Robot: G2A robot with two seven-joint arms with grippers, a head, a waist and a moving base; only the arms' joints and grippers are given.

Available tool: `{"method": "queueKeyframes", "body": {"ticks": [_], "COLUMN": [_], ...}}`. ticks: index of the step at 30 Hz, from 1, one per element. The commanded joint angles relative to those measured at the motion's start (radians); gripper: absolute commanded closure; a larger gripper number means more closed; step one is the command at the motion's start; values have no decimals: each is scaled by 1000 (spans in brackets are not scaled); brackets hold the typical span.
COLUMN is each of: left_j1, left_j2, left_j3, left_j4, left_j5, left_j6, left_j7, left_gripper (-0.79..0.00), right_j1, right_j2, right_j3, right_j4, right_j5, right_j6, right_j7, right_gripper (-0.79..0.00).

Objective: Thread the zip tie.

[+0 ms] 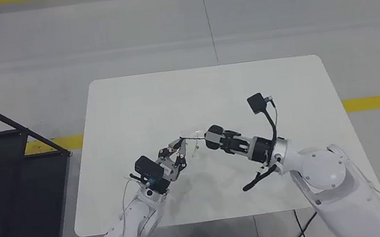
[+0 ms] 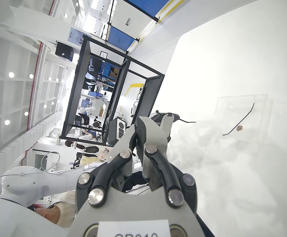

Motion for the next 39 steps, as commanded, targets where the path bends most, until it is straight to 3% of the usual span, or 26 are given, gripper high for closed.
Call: {"method": "queueKeyframes", "body": {"ticks": [1, 8, 21, 39], "left_j1": [0, 0, 0, 0], "left_j2": [0, 0, 0, 0], "left_j3": [0, 0, 0, 0], "left_j4": [0, 0, 0, 0], "left_j5": [0, 0, 0, 0], "left_j6": [0, 0, 0, 0], "left_j7": [0, 0, 0, 0], "left_gripper": [0, 0, 0, 0], "right_j1": [3, 6, 57, -43], "right_j2": [-1, -5, -11, 16], "right_j3": [0, -3, -36, 54], "right_j4": [8, 19, 46, -8], "right_j5": [14, 34, 10, -84], "right_j6": [-16, -37, 32, 54], "right_j7": [-2, -16, 16, 87], "right_gripper": [0, 0, 0, 0]}}
